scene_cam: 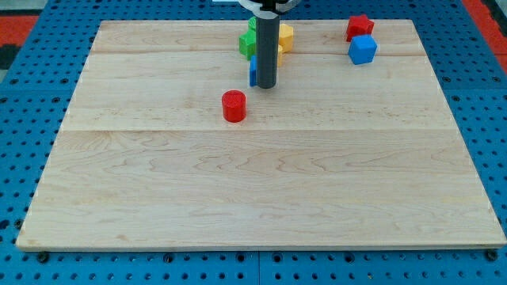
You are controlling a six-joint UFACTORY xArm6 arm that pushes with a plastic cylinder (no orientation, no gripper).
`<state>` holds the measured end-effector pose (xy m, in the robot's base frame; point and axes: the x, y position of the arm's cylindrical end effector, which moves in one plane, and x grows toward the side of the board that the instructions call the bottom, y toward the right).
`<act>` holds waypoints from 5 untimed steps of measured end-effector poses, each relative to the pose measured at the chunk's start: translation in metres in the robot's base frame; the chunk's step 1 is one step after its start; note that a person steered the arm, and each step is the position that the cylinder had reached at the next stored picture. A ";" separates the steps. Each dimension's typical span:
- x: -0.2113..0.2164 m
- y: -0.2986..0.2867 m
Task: Move the red circle to the group of blocks
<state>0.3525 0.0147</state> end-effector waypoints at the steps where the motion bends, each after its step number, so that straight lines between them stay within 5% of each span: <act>1: -0.019 -0.036; 2: -0.045 -0.025; 4: 0.095 0.001; 5: 0.089 -0.046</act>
<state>0.4417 -0.0308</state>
